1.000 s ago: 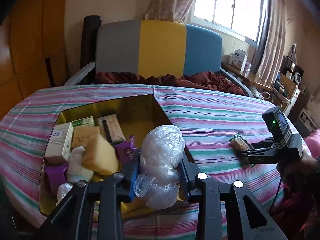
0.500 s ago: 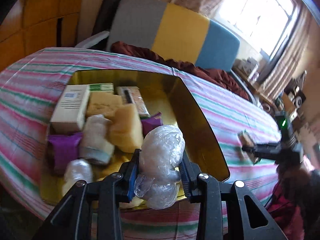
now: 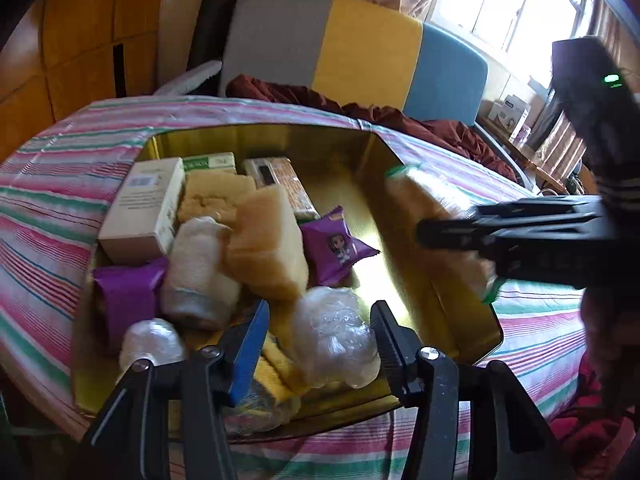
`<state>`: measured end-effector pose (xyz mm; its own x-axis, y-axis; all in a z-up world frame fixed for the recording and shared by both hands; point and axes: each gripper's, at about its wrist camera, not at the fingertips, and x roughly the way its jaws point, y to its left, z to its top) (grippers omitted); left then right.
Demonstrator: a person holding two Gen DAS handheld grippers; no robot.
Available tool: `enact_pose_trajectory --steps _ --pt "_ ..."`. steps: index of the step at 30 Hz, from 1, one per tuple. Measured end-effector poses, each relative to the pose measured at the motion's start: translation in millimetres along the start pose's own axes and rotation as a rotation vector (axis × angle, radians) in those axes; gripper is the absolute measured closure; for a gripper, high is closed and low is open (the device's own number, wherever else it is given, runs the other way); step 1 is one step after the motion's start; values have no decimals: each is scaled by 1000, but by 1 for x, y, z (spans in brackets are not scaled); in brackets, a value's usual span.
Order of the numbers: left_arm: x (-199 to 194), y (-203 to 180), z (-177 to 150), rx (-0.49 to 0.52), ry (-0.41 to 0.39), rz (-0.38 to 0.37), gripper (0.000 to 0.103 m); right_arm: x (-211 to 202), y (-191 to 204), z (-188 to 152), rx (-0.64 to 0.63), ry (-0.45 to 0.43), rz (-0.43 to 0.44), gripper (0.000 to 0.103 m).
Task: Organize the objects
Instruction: 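Lower the cracker pack and wrapped bundle into the gold tray, opening both tools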
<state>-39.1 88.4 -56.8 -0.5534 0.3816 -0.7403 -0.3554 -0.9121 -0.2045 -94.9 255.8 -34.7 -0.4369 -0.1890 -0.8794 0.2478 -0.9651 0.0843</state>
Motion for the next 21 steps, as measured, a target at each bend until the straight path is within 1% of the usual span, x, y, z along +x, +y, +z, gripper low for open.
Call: enact_pose_trajectory --steps 2,5,8,11,13,15,16,21 --pt "-9 4 0 -5 -29 18 41 15 8 0 -17 35 4 62" --pt "-22 13 0 -20 -65 43 39 33 17 -4 -23 78 -8 62" --pt "-33 21 1 -37 -103 79 35 39 20 -10 -17 97 -14 62" --pt "-41 31 3 -62 -117 100 29 42 23 -15 -13 117 -14 61" --pt "-45 35 4 -72 -123 118 26 42 26 -18 -11 121 -10 59" --pt "-49 37 5 -74 -132 144 21 40 27 -21 -10 115 -13 53" --pt "-52 37 5 -72 -137 154 20 37 28 -22 -7 107 -14 53" --pt "-68 35 6 -68 -181 213 3 9 33 -30 27 21 -18 53"
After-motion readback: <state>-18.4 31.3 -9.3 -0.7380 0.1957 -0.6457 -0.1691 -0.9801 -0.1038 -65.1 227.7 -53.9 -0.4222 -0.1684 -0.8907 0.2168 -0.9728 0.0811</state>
